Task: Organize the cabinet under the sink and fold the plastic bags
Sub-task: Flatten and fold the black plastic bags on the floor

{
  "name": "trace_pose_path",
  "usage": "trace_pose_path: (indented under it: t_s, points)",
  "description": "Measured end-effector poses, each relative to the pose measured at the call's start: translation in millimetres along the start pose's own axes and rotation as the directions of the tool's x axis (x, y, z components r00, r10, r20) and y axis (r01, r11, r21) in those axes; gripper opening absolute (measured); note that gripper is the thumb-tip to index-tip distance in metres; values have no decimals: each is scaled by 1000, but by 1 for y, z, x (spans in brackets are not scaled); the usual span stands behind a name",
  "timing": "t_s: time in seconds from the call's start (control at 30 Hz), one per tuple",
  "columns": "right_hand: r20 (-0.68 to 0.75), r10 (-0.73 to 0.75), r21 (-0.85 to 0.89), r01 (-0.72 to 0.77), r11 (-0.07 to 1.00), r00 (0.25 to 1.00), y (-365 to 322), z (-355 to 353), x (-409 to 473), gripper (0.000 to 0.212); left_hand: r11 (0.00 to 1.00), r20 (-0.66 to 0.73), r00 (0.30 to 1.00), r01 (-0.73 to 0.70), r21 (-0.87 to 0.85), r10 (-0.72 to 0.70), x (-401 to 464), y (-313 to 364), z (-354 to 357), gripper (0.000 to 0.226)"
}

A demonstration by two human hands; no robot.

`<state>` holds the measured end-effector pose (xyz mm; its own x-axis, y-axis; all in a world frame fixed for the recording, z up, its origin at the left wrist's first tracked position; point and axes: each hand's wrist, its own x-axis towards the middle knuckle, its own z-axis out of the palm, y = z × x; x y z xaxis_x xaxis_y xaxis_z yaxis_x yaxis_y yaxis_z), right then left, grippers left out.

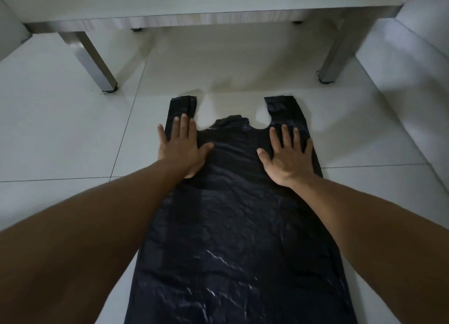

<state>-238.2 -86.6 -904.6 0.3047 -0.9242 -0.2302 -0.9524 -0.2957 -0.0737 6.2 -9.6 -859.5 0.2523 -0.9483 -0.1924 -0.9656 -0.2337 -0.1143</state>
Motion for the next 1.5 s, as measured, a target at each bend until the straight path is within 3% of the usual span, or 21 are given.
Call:
trace_pose_path:
  t_s: [0.13, 0.23, 0.33, 0.4, 0.5, 0.53, 0.6, 0.7, 0.8, 0.9, 0.97, 1.07, 1.23, 1.4, 1.5]
  points:
    - [119, 9, 134, -25, 991, 993, 2, -21, -2, 72, 994, 14, 996, -84, -73, 85, -59, 20, 5, 84]
    - [-14, -37, 149, 39, 988, 999, -14, -21, -33, 69, 990, -17, 998, -61, -126, 60, -93, 18, 22, 84]
    - [-89, -108, 131, 119, 984, 990, -31, -5, -77, 71, 973, -66, 996, 51, -226, -67, -115, 9, 44, 86]
    - [-105, 12, 180, 8, 984, 994, -26, -1, -96, 73, 916, -72, 972, 184, -357, -223, -123, 6, 52, 88]
    - [-80, 326, 354, -279, 893, 942, -4, -10, -110, 73, 701, 3, 870, 399, -591, -493, -124, 3, 53, 89]
    - [-78, 384, 382, -328, 864, 920, 3, -14, -111, 67, 643, 37, 839, 443, -625, -543, -122, 2, 51, 88]
    - [-60, 427, 412, -367, 834, 902, 13, -19, -111, 55, 619, 58, 825, 466, -632, -562, -117, -2, 48, 79]
    - [-25, 367, 441, -320, 839, 930, 16, -25, -109, 54, 655, 52, 870, 407, -637, -490, -114, -1, 42, 66]
    - [-36, 303, 426, -260, 867, 952, 16, -27, -111, 55, 685, 49, 899, 367, -629, -435, -116, 6, 38, 69]
    - [-146, 238, 257, -196, 947, 960, 13, -21, -121, 61, 707, 26, 914, 330, -625, -405, -120, 7, 36, 82]
    - [-212, 73, 110, -50, 993, 975, 9, -11, -131, 66, 741, 8, 931, 295, -603, -365, -126, 7, 36, 93]
    - [-88, -90, -5, 90, 996, 992, 5, 9, -144, 72, 843, -79, 974, 141, -519, -211, -143, 9, 44, 87]
    - [-14, -60, -77, 58, 995, 998, 18, 32, -159, 82, 966, -33, 995, -102, -239, 97, -170, 4, 75, 85]
    - [17, -18, -88, 19, 996, 1000, 14, 27, -161, 79, 985, -2, 995, -102, -140, 103, -171, 2, 75, 85]
    - [-3, -82, -94, 82, 992, 997, 4, 25, -186, 81, 982, -90, 987, -142, -127, 131, -183, 8, 64, 80]
